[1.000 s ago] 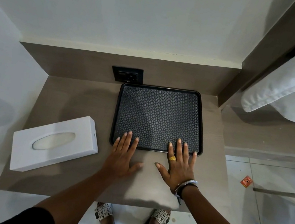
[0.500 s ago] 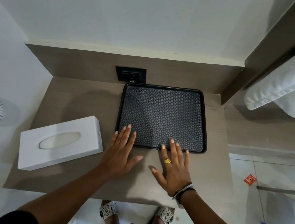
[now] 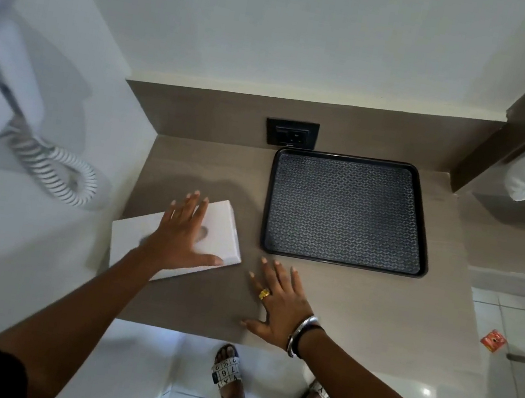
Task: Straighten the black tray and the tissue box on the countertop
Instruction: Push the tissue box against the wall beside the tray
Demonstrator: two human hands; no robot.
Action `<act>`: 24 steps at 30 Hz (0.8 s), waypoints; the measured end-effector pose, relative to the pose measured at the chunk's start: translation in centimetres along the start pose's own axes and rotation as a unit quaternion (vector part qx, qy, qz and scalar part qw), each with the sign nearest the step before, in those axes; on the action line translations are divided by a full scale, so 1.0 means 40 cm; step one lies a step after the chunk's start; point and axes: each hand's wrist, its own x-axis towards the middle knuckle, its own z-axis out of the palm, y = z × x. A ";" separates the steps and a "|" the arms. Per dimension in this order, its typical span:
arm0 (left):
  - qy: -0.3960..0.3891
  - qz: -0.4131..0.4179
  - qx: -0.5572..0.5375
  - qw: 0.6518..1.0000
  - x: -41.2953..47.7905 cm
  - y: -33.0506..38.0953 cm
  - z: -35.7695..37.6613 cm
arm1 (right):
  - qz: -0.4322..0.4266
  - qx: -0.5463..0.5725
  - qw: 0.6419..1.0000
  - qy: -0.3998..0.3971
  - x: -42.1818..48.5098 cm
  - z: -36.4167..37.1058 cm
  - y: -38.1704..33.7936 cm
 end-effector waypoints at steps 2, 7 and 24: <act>-0.054 -0.014 0.018 0.998 -0.011 -0.068 -0.008 | 0.010 -0.004 1.000 -0.009 0.031 0.005 -0.025; -0.138 -0.026 0.042 0.989 -0.028 -0.168 -0.014 | 0.038 -0.021 0.999 -0.013 0.080 0.017 -0.071; 0.078 -0.167 -0.058 0.981 -0.014 -0.155 -0.029 | 0.057 -0.035 0.998 -0.005 0.094 0.017 -0.083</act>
